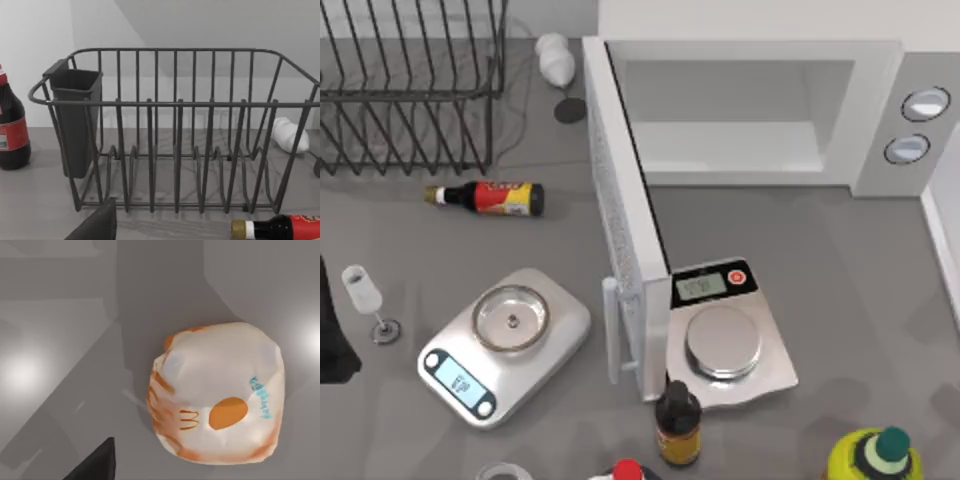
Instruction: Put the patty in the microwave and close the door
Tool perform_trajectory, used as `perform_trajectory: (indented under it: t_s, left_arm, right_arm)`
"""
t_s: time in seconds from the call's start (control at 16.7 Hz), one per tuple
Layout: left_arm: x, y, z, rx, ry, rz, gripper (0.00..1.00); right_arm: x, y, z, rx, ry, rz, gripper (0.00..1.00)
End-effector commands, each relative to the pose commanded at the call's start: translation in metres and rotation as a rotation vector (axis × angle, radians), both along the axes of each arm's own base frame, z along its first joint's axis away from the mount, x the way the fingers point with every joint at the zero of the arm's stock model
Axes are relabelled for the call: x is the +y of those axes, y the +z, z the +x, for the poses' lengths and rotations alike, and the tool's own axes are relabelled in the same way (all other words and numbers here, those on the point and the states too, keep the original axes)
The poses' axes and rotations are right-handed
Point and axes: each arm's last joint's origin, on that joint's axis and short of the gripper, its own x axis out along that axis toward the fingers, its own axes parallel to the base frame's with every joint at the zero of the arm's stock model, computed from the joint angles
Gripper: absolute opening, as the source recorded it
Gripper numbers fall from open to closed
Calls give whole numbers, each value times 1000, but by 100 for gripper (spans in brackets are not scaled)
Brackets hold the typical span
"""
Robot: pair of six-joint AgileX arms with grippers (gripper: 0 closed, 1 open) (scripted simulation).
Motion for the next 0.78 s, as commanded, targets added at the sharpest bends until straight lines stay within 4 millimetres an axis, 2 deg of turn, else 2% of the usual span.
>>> perform_trajectory:
  t_s: [0.18,0.54,0.78]
  left_arm:
    - [0,0,0,0,0,0,100]
    - [0,0,0,0,0,0,100]
    - [0,0,0,0,0,0,100]
  right_arm:
    - [-1,-3,9,93,45,1,100]
    - [0,-4,9,97,50,1,100]
    - [0,-23,12,99,48,1,100]
